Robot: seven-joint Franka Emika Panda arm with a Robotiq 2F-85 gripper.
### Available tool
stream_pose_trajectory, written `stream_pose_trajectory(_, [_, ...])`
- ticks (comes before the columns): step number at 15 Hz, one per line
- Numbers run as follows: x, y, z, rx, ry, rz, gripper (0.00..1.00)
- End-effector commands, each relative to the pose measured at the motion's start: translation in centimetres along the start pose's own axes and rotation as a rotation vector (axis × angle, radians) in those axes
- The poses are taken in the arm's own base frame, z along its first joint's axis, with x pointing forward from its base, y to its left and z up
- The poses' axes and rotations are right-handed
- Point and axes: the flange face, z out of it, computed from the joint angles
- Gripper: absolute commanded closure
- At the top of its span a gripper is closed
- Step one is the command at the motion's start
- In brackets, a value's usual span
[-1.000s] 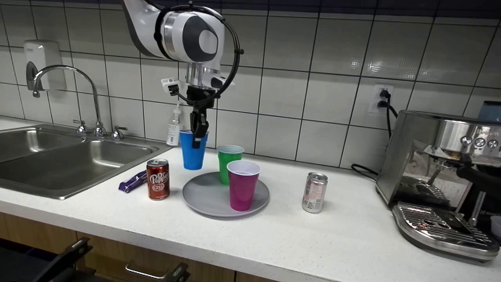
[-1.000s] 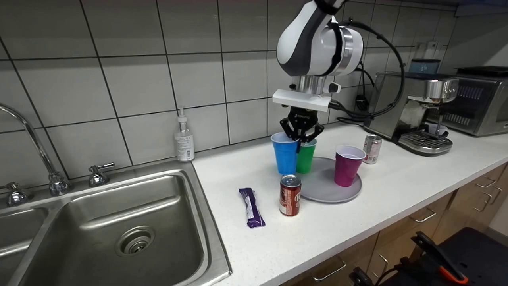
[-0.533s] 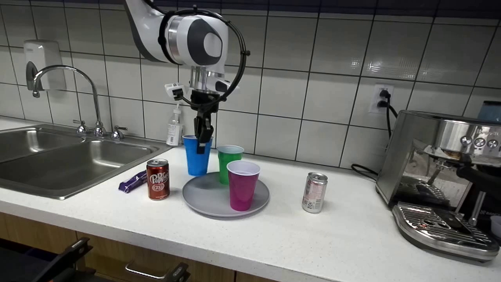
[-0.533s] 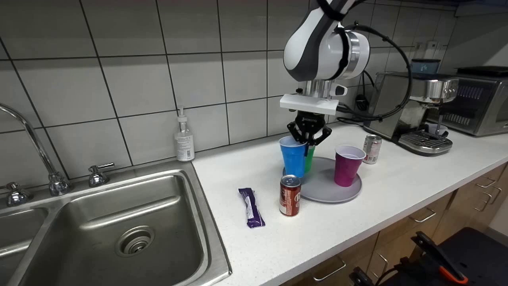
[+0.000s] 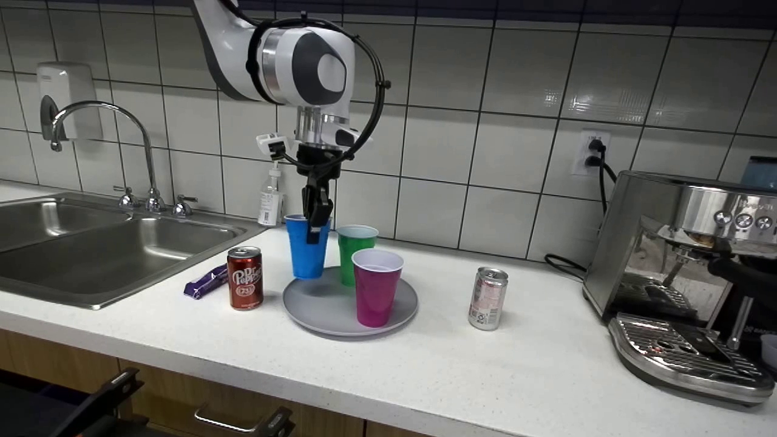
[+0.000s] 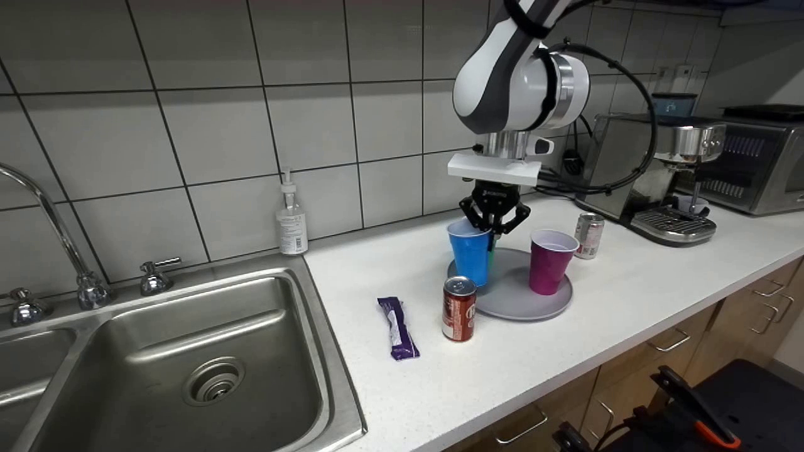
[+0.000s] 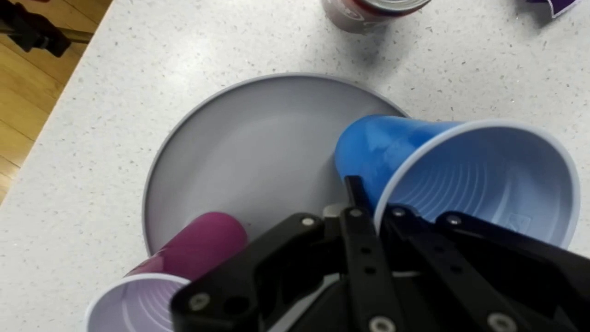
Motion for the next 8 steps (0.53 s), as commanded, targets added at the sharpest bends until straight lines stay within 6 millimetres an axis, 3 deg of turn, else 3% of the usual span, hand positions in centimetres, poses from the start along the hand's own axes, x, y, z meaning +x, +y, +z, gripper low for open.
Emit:
stream_pose_trajectory(1, [0.2,1.2,-0.2,-0.012,0.023,0.023,0.99])
stream_pose_trajectory(8, [0.5,2.2,0.8,-0.019,0.031,0.032,0.99])
